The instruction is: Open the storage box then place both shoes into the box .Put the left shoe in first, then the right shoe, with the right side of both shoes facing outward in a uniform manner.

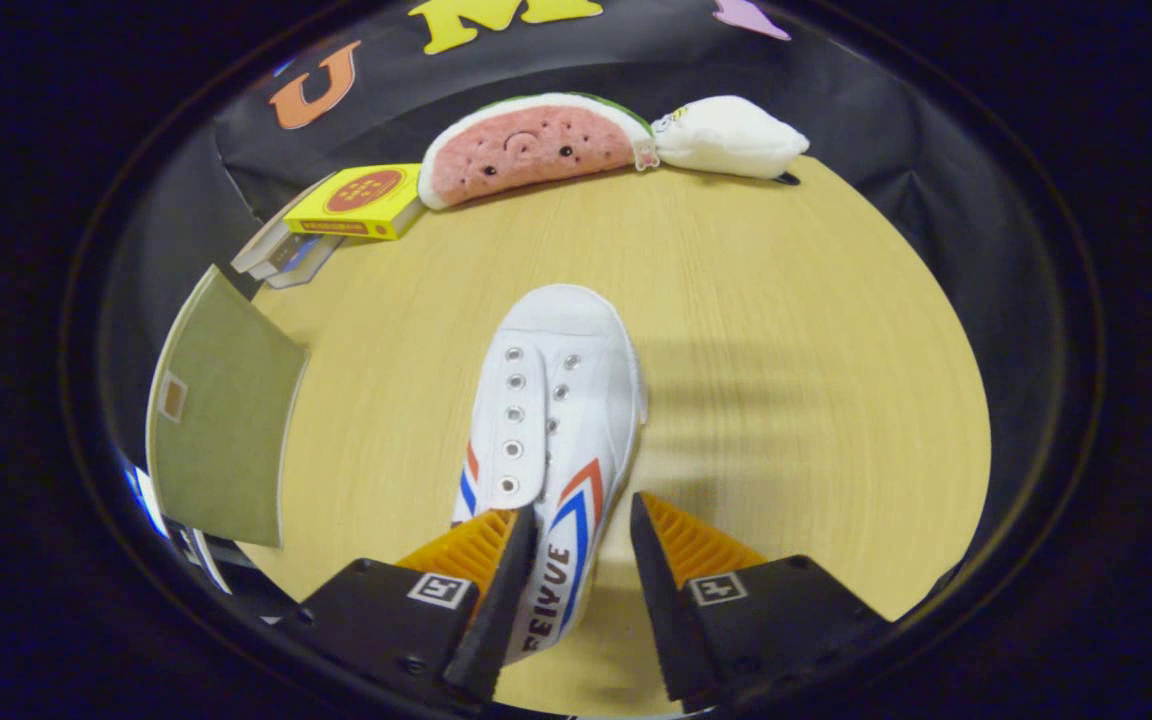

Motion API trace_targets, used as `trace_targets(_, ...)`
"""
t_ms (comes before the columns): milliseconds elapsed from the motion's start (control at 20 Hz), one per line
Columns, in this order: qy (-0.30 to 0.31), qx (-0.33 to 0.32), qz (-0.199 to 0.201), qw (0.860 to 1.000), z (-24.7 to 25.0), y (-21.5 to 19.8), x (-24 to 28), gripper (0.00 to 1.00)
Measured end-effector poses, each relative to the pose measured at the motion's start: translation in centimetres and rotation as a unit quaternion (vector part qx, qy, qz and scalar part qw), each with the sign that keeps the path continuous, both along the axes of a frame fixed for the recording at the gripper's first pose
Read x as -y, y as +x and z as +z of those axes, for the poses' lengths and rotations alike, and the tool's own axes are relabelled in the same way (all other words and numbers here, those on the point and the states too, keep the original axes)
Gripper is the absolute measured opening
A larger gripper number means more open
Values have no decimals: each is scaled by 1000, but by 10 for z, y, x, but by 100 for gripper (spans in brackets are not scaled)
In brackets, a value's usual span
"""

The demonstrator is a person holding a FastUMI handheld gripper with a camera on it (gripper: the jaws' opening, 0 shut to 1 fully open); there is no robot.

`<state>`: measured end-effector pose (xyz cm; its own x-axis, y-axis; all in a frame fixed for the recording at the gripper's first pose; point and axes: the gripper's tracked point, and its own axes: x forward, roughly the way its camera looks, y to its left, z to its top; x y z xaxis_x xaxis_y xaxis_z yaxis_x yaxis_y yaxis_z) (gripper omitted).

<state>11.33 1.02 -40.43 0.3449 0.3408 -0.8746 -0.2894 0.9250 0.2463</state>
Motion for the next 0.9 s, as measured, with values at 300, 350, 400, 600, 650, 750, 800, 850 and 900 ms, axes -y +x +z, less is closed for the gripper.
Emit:
trace_targets(300,26,-28,-34,999,10,-7,5,8)
trace_targets(350,35,-34,-42,998,15,-11,2,7)
trace_targets(400,44,-37,-47,997,23,-17,-1,7)
trace_targets(600,64,-21,-59,996,73,-40,-30,6)
trace_targets(650,63,-11,-56,996,90,-47,-40,6)
trace_targets(750,68,8,-49,996,127,-62,-70,6)
trace_targets(800,74,14,-46,996,146,-71,-87,6)
trace_targets(850,80,20,-43,996,164,-80,-107,7)
trace_targets(900,85,25,-40,995,179,-87,-126,6)
